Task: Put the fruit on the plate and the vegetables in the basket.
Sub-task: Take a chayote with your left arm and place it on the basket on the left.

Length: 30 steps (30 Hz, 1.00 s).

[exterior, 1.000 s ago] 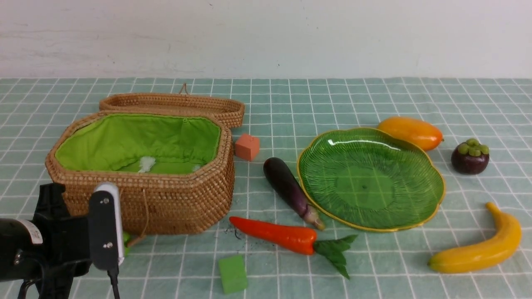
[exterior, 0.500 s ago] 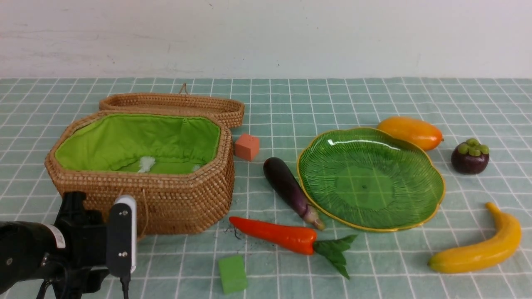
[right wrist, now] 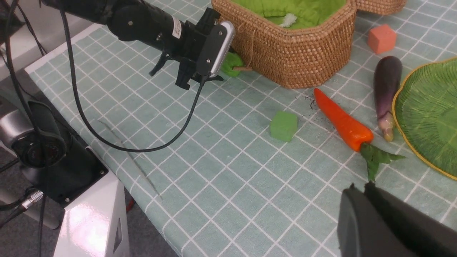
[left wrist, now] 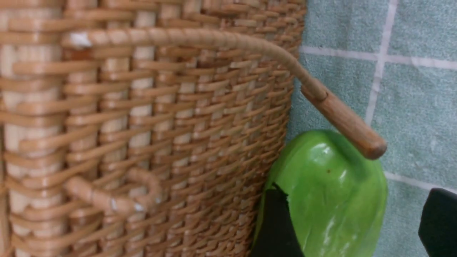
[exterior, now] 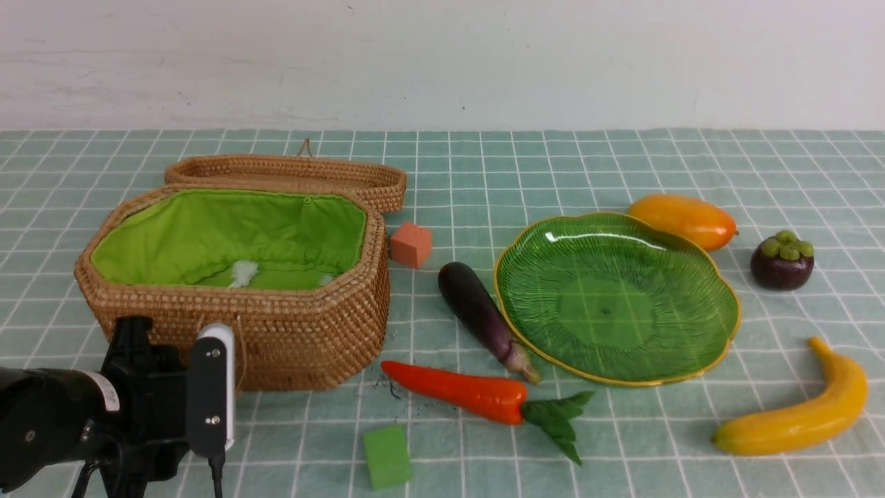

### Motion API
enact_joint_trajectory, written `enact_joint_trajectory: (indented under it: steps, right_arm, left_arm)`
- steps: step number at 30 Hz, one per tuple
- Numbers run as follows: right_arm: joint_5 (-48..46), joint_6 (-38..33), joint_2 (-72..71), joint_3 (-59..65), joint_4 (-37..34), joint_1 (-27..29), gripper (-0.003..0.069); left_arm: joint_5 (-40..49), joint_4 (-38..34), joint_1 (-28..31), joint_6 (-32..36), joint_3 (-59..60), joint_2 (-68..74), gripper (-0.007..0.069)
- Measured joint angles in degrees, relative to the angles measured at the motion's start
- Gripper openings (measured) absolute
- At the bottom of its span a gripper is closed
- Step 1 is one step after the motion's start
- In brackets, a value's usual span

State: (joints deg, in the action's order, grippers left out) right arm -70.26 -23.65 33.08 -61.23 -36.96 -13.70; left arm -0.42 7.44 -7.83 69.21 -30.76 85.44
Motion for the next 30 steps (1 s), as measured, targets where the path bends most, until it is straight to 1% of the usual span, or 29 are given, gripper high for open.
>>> enact_joint_trajectory:
  steps: [7, 14, 17, 18, 19, 21, 23, 29, 30]
  right_arm:
    - [-0.3, 0.0, 0.0, 0.0, -1.6, 0.0, 0.0024]
    - [-1.1, 0.0, 0.0, 0.0, -1.6, 0.0, 0.0024]
    - [-1.2, 0.0, 0.0, 0.0, -1.7, 0.0, 0.0024]
    - [-1.2, 0.0, 0.0, 0.0, -1.8, 0.0, 0.0024]
    - [-1.2, 0.0, 0.0, 0.0, -1.8, 0.0, 0.0024]
    - [-1.2, 0.0, 0.0, 0.0, -1.9, 0.0, 0.0024]
    - [-1.2, 0.0, 0.0, 0.0, -1.9, 0.0, 0.0024]
    - [-1.2, 0.0, 0.0, 0.0, -2.2, 0.0, 0.0024]
    - [-1.2, 0.0, 0.0, 0.0, -2.2, 0.0, 0.0024]
  left_arm:
    - [-0.5, 0.0, 0.0, 0.0, -0.1, 0.2, 0.0489]
    - [-0.5, 0.1, 0.0, 0.0, -0.1, 0.3, 0.0486]
    - [-1.1, 0.1, 0.0, 0.0, -0.1, 0.8, 0.0451]
    - [-1.4, 0.2, 0.0, 0.0, -0.3, 1.2, 0.0415]
    - [-1.6, 0.2, 0.0, 0.0, -0.3, 1.2, 0.0402]
    - [-1.6, 0.2, 0.0, 0.0, -0.5, 1.5, 0.0338]
    - [-1.6, 0.2, 0.0, 0.1, -0.6, 1.5, 0.0297]
    - [-0.8, 0.3, 0.0, 0.1, -0.7, 1.4, 0.0298]
    - [0.4, 0.4, 0.0, 0.1, -0.7, 0.9, 0.0298]
